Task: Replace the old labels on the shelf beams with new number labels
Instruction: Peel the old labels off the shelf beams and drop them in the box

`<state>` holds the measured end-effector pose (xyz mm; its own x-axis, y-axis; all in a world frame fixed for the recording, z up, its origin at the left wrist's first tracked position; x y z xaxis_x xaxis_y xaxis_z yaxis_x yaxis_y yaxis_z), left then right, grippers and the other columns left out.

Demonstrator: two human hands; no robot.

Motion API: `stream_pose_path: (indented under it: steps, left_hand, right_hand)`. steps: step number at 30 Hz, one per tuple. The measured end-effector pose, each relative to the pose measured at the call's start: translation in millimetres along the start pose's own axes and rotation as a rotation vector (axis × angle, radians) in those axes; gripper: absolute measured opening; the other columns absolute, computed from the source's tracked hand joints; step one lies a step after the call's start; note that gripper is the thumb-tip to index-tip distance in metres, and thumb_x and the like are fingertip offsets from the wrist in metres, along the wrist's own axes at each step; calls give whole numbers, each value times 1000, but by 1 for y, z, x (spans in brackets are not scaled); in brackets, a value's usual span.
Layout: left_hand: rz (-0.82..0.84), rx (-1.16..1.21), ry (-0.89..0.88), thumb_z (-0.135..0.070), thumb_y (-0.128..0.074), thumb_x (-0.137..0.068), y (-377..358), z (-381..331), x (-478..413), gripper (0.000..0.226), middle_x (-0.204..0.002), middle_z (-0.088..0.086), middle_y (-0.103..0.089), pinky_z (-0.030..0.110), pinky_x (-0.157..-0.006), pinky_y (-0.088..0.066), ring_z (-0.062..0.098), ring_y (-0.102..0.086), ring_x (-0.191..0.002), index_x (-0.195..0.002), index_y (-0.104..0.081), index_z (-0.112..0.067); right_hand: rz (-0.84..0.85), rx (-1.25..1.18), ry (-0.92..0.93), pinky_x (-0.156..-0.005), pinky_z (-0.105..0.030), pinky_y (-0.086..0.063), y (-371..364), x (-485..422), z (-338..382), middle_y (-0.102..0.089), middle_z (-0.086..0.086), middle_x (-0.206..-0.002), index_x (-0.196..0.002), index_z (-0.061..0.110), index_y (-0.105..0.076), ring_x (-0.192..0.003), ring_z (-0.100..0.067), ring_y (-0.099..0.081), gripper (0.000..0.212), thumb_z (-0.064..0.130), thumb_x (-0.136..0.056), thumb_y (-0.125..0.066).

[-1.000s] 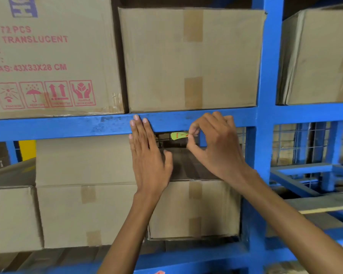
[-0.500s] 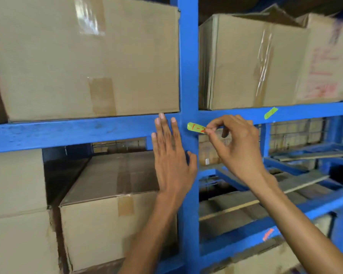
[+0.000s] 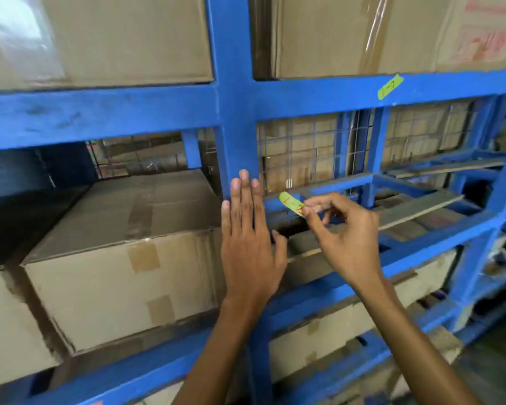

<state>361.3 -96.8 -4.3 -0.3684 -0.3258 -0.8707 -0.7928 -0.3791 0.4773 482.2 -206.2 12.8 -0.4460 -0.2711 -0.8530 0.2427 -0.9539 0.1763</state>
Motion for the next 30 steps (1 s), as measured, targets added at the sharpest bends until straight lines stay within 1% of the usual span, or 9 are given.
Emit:
stream_pose_path:
  steps: [5,11,17,22,24,26,27,29,30]
  left_hand:
    - [102,21,59,-23,-61,-82,-43,10,84,93,-171,16,-6,43,-130,-5,28,1,-160,-160,-17,-1]
    - [276,-17,99,-30,-57,-86,-99,28,190,92,-169,13,6,39,-129,5,26,10,-158,-161,-11,0]
    - [516,-76,134,-33,-58,-87,-167,50,314,96,-167,11,17,38,-128,9,24,23,-155,-161,-6,-1]
    - [642,-71,146,-35,-58,-88,-218,55,407,95,-168,16,9,44,-129,2,31,7,-158,-160,-8,3]
    - [712,-69,172,-35,-59,-86,-237,59,444,98,-169,22,3,46,-130,0,34,5,-158,-160,-8,4]
    - [755,-82,179,-36,-59,-85,-253,63,476,100,-170,23,1,48,-130,-3,36,4,-158,-160,-6,3]
    - [783,-90,186,-37,-59,-84,-263,64,494,101,-169,24,1,49,-129,-5,37,3,-158,-160,-5,3]
    - [797,-103,206,-36,-61,-83,-286,68,530,102,-169,25,-1,49,-129,-5,39,0,-158,-160,-5,2]
    - [786,-108,230,-34,-62,-82,-296,71,544,103,-169,26,-3,49,-129,-4,40,-2,-157,-160,-6,3]
  right_hand:
    - [36,-64,-183,-70,-17,-48,-14,86,-51,-73,10,-80,-94,21,-75,-69,-12,-63,7,15,-91,-75]
    - [45,-93,-378,-66,-15,-44,-26,190,-110,-72,14,-81,-99,21,-75,-66,-1,-60,11,13,-91,-74]
    - [184,18,-623,-65,-7,-43,-49,341,-187,-72,15,-86,-103,25,-78,-70,2,-64,17,13,-91,-76]
    - [304,189,-879,-65,2,-39,-56,475,-265,-69,12,-79,-93,14,-80,-69,24,-59,10,7,-89,-75]
    - [372,242,-1032,-67,-4,-45,-60,535,-301,-73,5,-76,-87,18,-80,-70,13,-66,11,9,-88,-73]
    - [438,301,-1157,-72,-26,-56,-62,594,-332,-78,-1,-78,-77,28,-75,-74,-12,-74,16,16,-87,-71]
    - [463,324,-1222,-71,-25,-55,-61,625,-347,-79,-1,-80,-74,30,-73,-77,-17,-74,18,17,-87,-70]
    - [495,367,-1350,-62,-4,-44,-56,682,-378,-80,3,-88,-80,26,-78,-81,-11,-70,12,19,-88,-72]
    - [493,374,-1406,-61,1,-42,-54,704,-394,-79,4,-90,-85,23,-80,-82,-9,-69,9,19,-88,-72]
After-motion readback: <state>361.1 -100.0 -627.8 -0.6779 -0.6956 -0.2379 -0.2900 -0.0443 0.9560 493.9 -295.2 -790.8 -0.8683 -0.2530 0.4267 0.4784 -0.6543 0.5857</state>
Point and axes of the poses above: each hand's wrist, its own x-axis away from the middle knuckle, its own y-axis out of the back of the hand, z = x × y, the point moved 9 cm from there along -x, towards the middle knuckle
